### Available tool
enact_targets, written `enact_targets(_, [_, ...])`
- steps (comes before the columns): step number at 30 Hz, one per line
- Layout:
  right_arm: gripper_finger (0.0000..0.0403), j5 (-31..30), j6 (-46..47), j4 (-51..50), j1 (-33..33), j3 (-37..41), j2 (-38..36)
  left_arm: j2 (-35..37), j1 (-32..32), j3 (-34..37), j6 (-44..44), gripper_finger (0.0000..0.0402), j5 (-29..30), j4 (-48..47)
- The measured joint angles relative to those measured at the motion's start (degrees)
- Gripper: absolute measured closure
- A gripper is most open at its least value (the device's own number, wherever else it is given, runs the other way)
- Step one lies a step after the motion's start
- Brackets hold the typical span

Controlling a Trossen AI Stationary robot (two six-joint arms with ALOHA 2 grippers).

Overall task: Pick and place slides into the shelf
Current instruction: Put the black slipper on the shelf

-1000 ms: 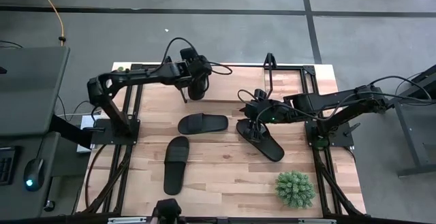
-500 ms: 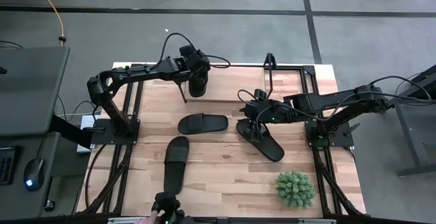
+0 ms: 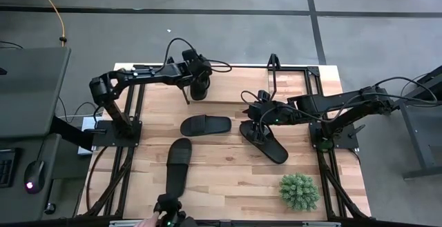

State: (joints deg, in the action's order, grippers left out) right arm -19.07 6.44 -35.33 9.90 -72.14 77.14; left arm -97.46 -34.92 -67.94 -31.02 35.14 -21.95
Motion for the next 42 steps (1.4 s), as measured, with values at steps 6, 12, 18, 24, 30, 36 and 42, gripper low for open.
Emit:
enact_targets(6, [0.0237, -0.09, 0.13, 0.13, 0.01, 0.00, 0.68, -1.09, 0.00, 1.77, -0.97, 0.0385, 0.64, 1.93])
enact_targets(12, [0.0237, 0.17, -0.50, 0.61, 0.01, -0.01, 2.48, -3.31, 0.00, 2.08, -1.89, 0.0385, 2.23, 3.04])
enact_targets(18, [0.0237, 0.02, -3.71, 1.53, -0.12, 0.00, 3.14, -4.48, 0.00, 2.09, -2.15, 0.0385, 3.00, 3.47])
enact_targets(24, [0.0237, 0.04, -3.79, 2.19, -0.12, 0.00, 3.15, -4.49, -0.89, 2.10, -1.99, 0.0385, 2.90, 3.52])
enact_targets(30, [0.0237, 0.07, -3.87, 2.19, -0.12, 0.00, 3.15, -4.45, -2.55, 1.99, -0.77, 0.0385, 1.33, 1.45])
enact_targets(36, [0.0237, 0.15, -3.87, 2.18, -0.12, 0.00, 3.15, -4.39, -2.91, 1.97, -0.20, 0.0385, 0.56, 0.48])
enact_targets(42, [0.0237, 0.22, -3.80, 2.17, -0.12, 0.00, 3.15, -4.39, -2.95, 1.97, -0.28, 0.0385, -1.14, 0.01])
